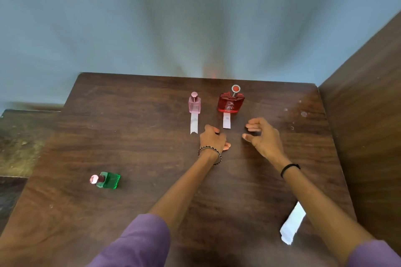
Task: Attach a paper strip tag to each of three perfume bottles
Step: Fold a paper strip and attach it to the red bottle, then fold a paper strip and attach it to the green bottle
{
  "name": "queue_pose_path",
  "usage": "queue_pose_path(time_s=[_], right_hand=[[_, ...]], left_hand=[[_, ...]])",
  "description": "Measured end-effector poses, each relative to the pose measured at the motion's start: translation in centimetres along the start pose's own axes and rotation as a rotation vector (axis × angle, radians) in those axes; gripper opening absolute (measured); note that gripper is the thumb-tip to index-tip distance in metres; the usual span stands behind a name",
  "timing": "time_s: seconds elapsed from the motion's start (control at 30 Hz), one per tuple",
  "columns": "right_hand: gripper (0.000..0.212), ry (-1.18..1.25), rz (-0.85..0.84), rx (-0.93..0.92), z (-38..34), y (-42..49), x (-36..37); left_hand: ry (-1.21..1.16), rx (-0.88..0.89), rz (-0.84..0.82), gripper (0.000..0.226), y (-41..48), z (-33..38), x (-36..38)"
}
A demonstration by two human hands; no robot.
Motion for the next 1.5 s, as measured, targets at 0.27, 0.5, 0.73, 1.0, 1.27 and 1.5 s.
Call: queue_pose_path(time_s=[0.27, 0.5, 0.73, 1.0, 1.27, 1.5], right_hand=[[0.022, -0.094, 0.004, -0.049, 5.6, -10.7, 0.3], [0.017, -0.148, 0.148, -0.067, 12.1, -19.6, -2.2], [0.043, -0.254, 0.056, -0.042, 15.7, -22.6, -1.5], [0.048, -0.288, 0.057, -0.048, 16.1, -22.7, -1.2], [0.04, -0.394, 0.026, -0.062, 16.1, -22.5, -1.6], [0.014, -0.327, 0.05, -0.181, 15.9, -22.4, -3.0]], left_hand=[[0.297, 0.034, -0.199, 0.01, -7.2, -4.8, 3.6], [0.606, 0.124, -0.474, 0.012, -12.2, -7.3, 8.2], [0.796, 0.171, -0.585, 0.027, -14.7, -8.0, 10.6], [0.852, 0.189, -0.605, 0.028, -15.1, -9.0, 11.4], [0.86, 0.203, -0.571, 0.028, -15.4, -9.3, 11.7], [0.89, 0.231, -0.573, 0.026, -15.3, -9.6, 11.6]])
Point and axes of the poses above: each hand's wrist, its own y-axis towards the middle knuckle, its own x-axis out of the palm, z = x × y, the point moved 1 cm from there along y, towards the middle knuckle, and after that the axes turned 11 degrees about -z, right-handed, at the moved point
